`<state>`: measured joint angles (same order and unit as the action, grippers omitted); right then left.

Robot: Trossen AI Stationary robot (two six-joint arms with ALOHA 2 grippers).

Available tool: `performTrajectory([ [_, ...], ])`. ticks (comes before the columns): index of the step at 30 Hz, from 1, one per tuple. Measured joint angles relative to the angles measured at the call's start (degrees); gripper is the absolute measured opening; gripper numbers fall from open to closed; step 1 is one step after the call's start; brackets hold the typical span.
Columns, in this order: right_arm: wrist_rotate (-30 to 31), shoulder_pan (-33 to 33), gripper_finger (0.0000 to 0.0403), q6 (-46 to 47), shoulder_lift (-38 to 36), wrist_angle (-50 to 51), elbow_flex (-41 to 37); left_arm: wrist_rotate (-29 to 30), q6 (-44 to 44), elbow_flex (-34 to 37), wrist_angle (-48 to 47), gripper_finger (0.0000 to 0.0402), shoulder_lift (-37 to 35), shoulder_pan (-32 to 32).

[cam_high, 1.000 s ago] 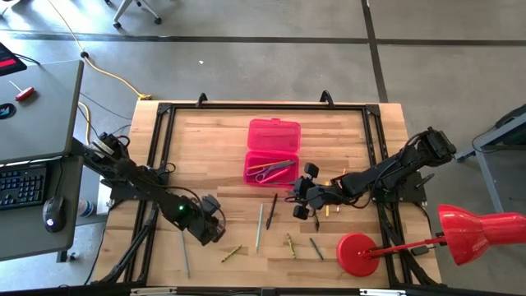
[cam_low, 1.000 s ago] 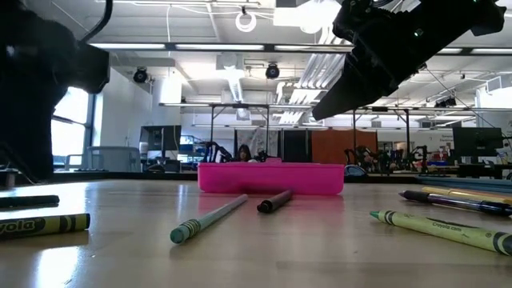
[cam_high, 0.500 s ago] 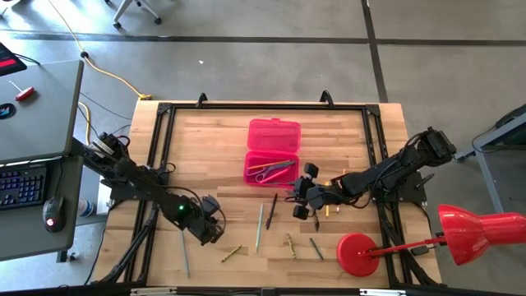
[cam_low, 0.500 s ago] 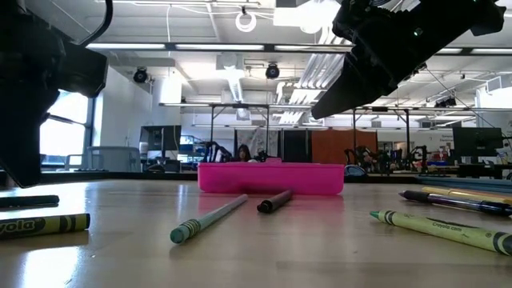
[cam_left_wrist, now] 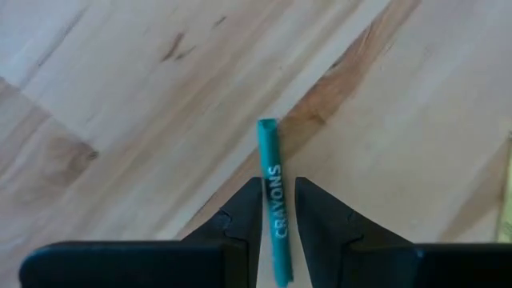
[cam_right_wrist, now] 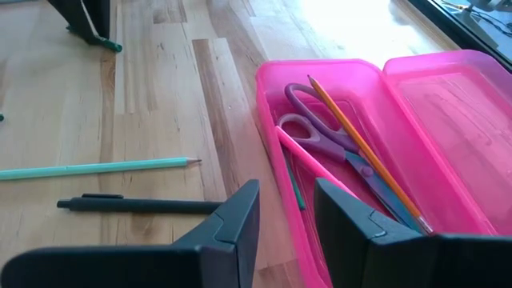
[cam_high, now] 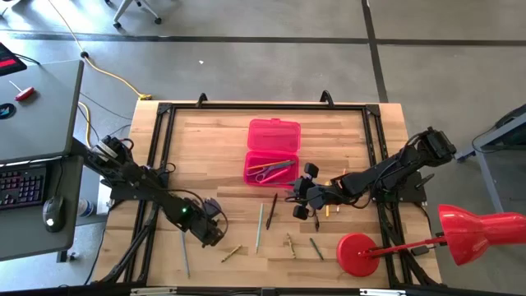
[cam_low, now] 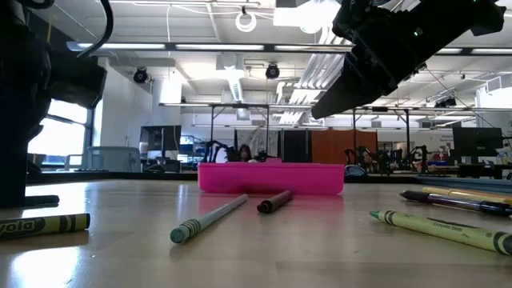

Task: Pick & place school supplies into a supply box
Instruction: Put the left dark green crayon into the pink supply box

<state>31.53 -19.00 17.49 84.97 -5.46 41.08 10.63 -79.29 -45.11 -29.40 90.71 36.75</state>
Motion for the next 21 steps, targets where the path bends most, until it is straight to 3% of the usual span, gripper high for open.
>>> performTrajectory([
  [10,-0.02,0.0,0.0098,-1.07,0.0,0.04,0.0,4.6,-0.46,-0.23,0.43,0.01,3.74,0.13],
  [21,0.0,0.0,0.0098,-2.58,0.0,0.0,0.0,13.41,0.89,-2.15,0.75,0.0025,4.28,-2.0],
])
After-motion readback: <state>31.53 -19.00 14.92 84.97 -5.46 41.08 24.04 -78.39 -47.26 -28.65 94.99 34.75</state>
